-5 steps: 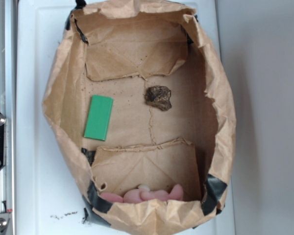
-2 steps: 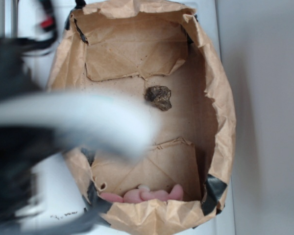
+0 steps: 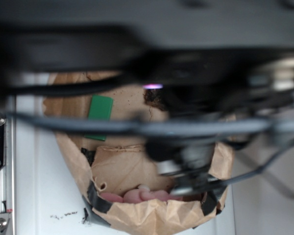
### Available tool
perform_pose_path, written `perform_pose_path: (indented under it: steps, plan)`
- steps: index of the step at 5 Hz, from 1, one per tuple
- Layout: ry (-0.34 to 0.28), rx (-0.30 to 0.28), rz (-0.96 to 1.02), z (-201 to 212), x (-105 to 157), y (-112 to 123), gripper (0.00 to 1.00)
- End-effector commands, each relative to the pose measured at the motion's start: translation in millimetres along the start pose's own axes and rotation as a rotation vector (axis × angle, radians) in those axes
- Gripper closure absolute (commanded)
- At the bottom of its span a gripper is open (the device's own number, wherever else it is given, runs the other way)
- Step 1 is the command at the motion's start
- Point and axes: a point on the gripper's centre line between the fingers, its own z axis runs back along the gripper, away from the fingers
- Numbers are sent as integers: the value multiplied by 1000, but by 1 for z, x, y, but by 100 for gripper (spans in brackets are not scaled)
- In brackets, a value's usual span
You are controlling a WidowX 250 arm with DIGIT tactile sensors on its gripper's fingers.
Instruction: Grab the rock.
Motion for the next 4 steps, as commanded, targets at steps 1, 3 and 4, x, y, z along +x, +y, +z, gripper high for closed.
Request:
perform_pose_path:
  steps: [1, 3, 4]
  plan:
    - [-166, -54, -95, -30, 16, 21, 0]
    - [-166, -12, -125, -58, 12, 20, 0]
    - [-164, -5, -126, -64, 8, 23, 0]
